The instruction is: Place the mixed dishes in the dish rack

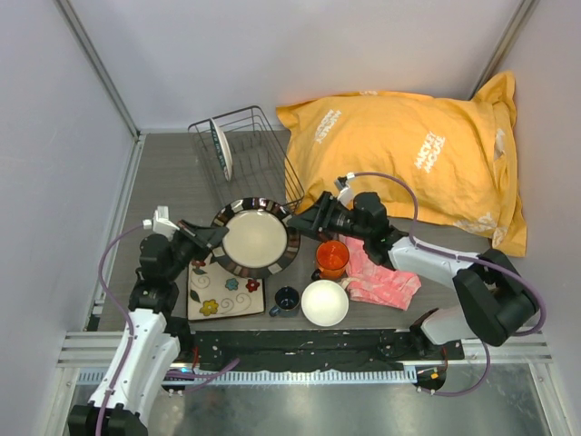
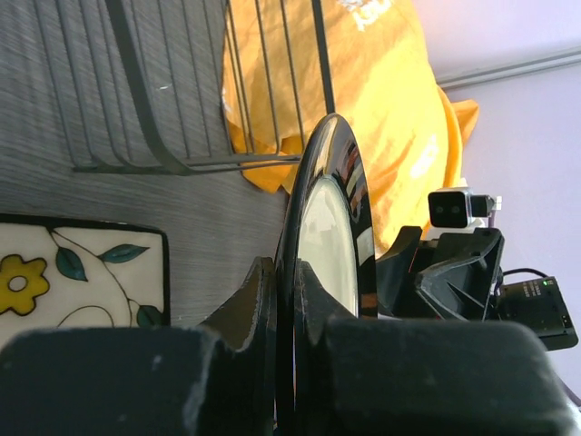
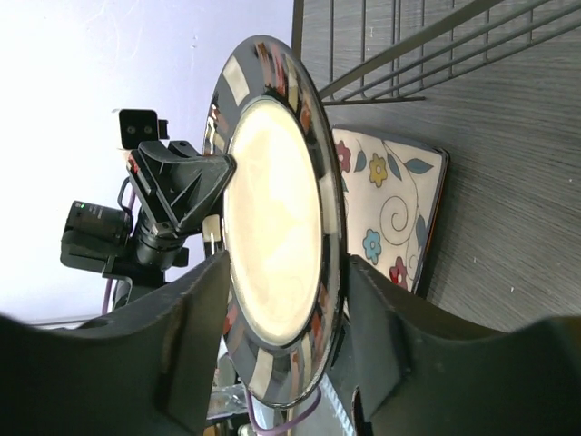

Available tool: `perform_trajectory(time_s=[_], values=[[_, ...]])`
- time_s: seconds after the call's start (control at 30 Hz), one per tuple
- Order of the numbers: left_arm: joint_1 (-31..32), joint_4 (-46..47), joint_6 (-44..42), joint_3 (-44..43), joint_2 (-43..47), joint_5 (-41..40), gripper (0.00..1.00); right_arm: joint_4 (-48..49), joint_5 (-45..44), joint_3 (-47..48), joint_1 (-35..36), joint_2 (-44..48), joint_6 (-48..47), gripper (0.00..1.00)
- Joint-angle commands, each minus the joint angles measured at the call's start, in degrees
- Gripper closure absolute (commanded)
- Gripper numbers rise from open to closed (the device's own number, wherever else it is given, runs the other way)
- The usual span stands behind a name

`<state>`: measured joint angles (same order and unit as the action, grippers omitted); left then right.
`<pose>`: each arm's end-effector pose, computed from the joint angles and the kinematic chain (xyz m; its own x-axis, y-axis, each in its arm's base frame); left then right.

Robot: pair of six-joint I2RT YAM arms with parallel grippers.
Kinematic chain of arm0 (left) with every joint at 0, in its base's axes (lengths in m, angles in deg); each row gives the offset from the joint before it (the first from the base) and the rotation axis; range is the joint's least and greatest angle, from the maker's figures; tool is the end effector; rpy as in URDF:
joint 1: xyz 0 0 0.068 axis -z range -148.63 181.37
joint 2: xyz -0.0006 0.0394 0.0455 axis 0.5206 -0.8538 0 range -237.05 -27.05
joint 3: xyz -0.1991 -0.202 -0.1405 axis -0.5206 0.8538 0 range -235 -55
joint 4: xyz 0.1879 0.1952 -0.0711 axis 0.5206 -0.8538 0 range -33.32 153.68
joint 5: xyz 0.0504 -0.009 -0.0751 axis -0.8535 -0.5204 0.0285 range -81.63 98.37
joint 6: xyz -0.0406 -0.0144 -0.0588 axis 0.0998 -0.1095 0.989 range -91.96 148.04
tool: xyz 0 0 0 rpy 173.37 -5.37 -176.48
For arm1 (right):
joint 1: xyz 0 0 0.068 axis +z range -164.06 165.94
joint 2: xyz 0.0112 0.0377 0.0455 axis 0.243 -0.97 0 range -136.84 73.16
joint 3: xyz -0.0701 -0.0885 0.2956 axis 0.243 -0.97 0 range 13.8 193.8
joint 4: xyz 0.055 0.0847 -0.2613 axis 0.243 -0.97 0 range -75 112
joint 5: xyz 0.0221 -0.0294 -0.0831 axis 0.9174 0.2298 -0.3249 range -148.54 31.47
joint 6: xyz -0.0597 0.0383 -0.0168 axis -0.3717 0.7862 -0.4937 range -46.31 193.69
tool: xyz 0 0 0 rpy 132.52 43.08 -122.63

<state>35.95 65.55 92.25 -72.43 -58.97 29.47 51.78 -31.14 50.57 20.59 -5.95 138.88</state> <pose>0.1543 -0.0342 0.2402 -0.4773 -0.8044 -0.3538 -0.0114 0.4082 -0.9128 0.2495 0.2062 0.2550 -0.8686 0.3793 -0.3188 -0.2046 0.3114 0.9280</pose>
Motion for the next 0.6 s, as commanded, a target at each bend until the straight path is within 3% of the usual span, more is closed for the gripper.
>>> perform_trajectory(time_s=[0.0,0.43,0.57], values=[[0.25,6.03,1.27,-3.66,-0.68,3.24,1.00,8.44,4.33,2.07,0.68,-3.23,2.05,0.39],[0.17,6.31,1.27,-7.35,-2.00,3.86,1.00,9.42,5.74,3.74,2.79,-8.60,3.10,0.38],[0.17,6.57,1.27,-7.79,-2.00,4.03,1.00,10.12,6.17,3.74,3.05,-8.95,4.24,0.46]])
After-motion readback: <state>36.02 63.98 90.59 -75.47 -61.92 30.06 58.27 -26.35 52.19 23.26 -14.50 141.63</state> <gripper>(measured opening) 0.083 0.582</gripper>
